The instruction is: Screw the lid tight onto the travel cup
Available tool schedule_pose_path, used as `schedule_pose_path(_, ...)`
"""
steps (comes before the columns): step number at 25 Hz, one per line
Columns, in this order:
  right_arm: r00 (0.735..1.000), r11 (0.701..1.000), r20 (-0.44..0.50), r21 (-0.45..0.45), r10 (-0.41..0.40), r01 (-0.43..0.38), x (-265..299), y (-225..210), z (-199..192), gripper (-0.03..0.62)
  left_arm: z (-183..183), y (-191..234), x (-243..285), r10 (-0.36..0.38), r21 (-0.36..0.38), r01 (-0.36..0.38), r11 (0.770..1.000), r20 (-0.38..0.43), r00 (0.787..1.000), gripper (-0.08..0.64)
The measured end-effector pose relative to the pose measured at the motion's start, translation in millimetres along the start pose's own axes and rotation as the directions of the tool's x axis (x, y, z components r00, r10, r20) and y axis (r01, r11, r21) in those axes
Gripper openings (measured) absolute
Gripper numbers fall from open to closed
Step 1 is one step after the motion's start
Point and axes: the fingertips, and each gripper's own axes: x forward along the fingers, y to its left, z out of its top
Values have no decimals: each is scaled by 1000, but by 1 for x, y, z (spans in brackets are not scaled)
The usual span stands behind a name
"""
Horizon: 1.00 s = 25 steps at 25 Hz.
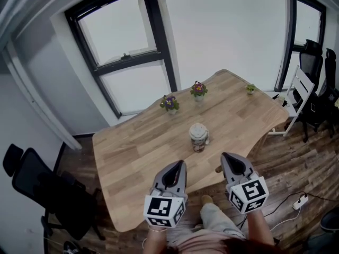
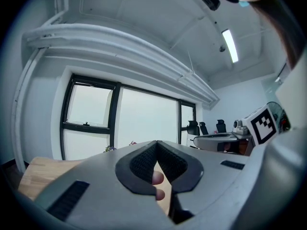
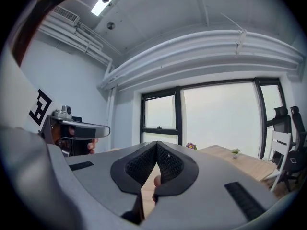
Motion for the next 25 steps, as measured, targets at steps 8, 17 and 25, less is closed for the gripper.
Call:
schedule_pose_path(8, 1000, 1000, 6, 4, -6, 6, -20, 7, 0, 0, -2, -14, -14, 9, 19, -9, 1000, -8, 1000, 2)
schedule_pose_path(17, 1000, 1000, 5, 8, -14, 14, -32, 8, -2, 0, -4, -24, -21, -4, 12, 4, 1000, -8, 1000, 2)
schedule_pose_path(25, 1000, 1000, 6, 8, -12, 12, -36, 9, -1, 0, -4, -31, -22, -7, 12, 7, 1000, 1, 1000, 2)
